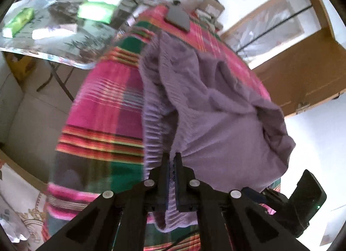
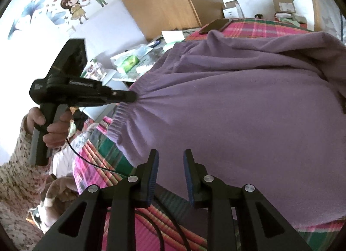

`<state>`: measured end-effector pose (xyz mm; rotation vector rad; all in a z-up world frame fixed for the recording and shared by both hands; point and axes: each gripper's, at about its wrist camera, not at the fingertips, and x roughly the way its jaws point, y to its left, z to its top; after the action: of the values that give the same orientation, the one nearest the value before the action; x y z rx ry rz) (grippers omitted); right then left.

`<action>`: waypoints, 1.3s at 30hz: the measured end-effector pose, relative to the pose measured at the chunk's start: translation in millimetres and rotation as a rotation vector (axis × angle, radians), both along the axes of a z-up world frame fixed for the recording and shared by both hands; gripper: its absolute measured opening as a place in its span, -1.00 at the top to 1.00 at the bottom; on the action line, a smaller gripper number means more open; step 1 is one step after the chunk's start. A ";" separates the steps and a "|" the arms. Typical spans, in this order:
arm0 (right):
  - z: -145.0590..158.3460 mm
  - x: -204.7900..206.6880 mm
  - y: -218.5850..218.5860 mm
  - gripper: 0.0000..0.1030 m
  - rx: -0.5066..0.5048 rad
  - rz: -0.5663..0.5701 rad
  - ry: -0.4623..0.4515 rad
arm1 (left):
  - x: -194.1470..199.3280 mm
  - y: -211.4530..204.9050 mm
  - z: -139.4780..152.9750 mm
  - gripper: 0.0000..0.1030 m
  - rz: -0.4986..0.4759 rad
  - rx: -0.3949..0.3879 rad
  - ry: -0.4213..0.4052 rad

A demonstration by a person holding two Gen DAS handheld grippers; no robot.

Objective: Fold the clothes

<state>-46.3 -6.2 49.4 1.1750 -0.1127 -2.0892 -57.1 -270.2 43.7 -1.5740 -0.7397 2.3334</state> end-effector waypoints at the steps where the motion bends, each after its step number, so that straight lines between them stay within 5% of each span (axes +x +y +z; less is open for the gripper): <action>1: 2.0 0.8 2.1 0.53 -0.009 -0.003 0.003 | 0.0 -8.2 -1.9 0.93 0.019 0.005 -0.002; 10: -1.7 0.7 10.9 0.52 -0.008 -0.045 -0.017 | 0.1 2.7 -28.4 0.90 0.033 -0.080 -0.062; 18: 22.0 10.2 55.8 0.52 -0.027 -0.151 0.057 | 14.6 8.5 -10.5 0.71 0.036 -0.165 -0.033; 23: 46.3 34.9 121.5 0.46 -0.009 -0.298 0.148 | 37.3 27.5 22.5 0.66 0.027 -0.233 0.081; 28: 52.6 59.6 189.2 0.44 0.018 -0.489 0.174 | 47.7 82.8 52.5 0.43 -0.111 -0.196 0.191; 33: 40.4 73.4 233.5 0.36 0.006 -0.600 0.146 | 34.5 161.6 56.4 0.42 -0.279 -0.161 0.179; 36: 31.2 73.5 250.1 0.00 -0.010 -0.619 0.126 | 21.6 212.6 57.0 0.40 -0.388 -0.126 0.159; 39: 21.7 66.8 257.9 0.00 -0.036 -0.622 0.102 | 7.2 261.7 58.6 0.38 -0.460 -0.127 0.163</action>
<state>20.5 251.7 71.1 1.0993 -0.5224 -2.6633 -49.8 -8.5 102.4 -1.3964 -0.1689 2.1562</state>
